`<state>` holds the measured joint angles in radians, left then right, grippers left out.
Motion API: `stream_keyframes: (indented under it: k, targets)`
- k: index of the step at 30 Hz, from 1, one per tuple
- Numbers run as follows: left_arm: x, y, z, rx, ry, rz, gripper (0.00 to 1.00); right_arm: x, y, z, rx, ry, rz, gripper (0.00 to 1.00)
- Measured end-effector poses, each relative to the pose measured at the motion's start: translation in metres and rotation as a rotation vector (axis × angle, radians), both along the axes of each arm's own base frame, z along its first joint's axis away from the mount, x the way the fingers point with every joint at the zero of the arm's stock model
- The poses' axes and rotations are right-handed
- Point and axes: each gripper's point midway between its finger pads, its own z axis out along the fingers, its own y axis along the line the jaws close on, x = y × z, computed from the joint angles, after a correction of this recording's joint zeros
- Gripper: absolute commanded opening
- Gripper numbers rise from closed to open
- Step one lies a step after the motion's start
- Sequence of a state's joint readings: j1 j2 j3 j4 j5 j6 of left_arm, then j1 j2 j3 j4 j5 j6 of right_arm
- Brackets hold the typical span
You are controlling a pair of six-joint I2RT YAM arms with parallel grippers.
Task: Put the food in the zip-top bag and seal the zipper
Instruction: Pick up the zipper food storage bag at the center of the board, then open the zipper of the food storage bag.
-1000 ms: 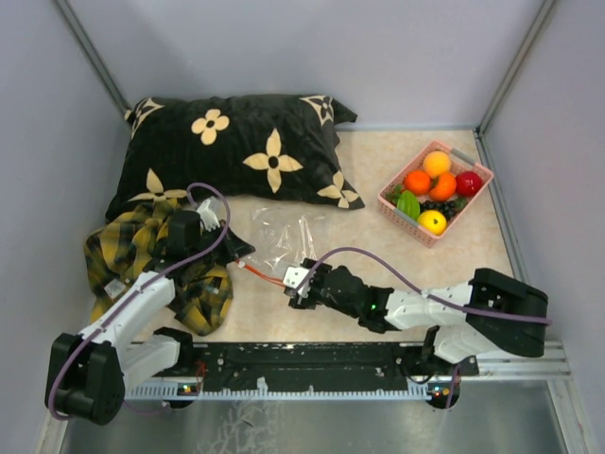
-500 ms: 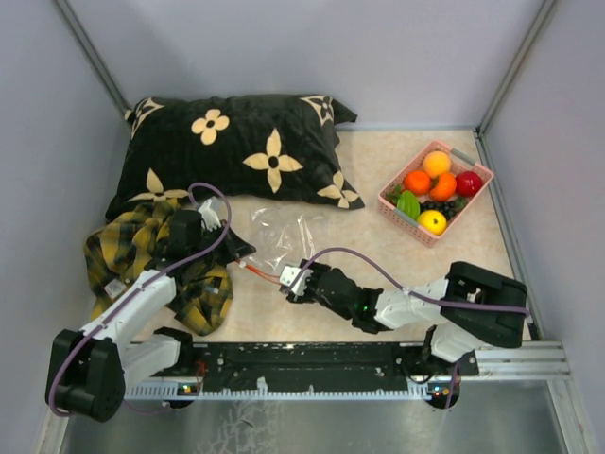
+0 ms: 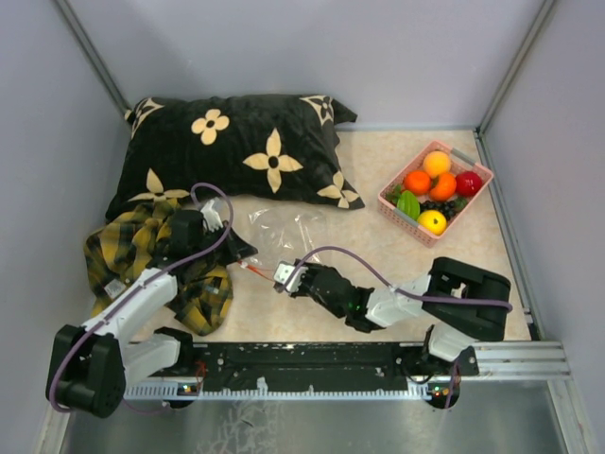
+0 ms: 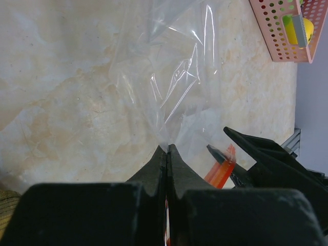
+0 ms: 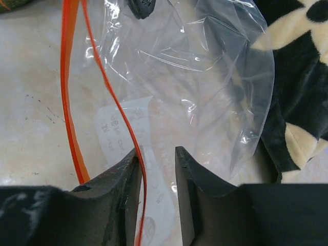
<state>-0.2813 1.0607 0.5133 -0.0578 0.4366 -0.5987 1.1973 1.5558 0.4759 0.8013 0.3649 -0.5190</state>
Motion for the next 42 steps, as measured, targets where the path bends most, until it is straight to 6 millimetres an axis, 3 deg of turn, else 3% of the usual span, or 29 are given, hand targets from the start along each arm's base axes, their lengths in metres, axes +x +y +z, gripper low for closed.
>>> stream_keyframes:
  k: [4,8,13,23,27,30,35,37,42]
  targets:
    - [0.000,-0.002,0.000,-0.001,0.000,-0.007,0.10,0.003,0.001,0.003,-0.001,-0.010,-0.011,0.00]
    - [0.006,-0.002,0.010,0.000,-0.029,0.002,0.27,0.006,0.004,0.012,0.018,-0.015,-0.029,0.00]
    - [0.014,0.002,0.038,0.003,-0.118,0.025,0.42,0.008,0.004,0.033,0.082,-0.009,-0.053,0.00]
    - [0.018,0.015,0.102,0.017,-0.281,0.091,0.53,0.022,0.012,0.065,0.188,0.094,-0.206,0.00]
    - [0.015,0.028,0.136,0.022,-0.379,0.154,0.55,0.022,0.012,0.065,0.211,0.153,-0.250,0.00]
    - [0.010,0.037,0.150,0.024,-0.429,0.195,0.55,0.019,0.007,0.061,0.225,0.214,-0.283,0.00]
    - [0.003,0.037,0.159,-0.016,-0.454,0.201,0.54,0.018,0.009,0.070,0.295,0.311,-0.356,0.00]
    - [-0.001,0.031,0.151,-0.055,-0.432,0.183,0.54,0.018,0.012,0.079,0.352,0.351,-0.388,0.00]
    - [-0.008,0.018,0.124,-0.113,-0.338,0.146,0.69,0.019,0.014,0.092,0.490,0.438,-0.462,0.00]
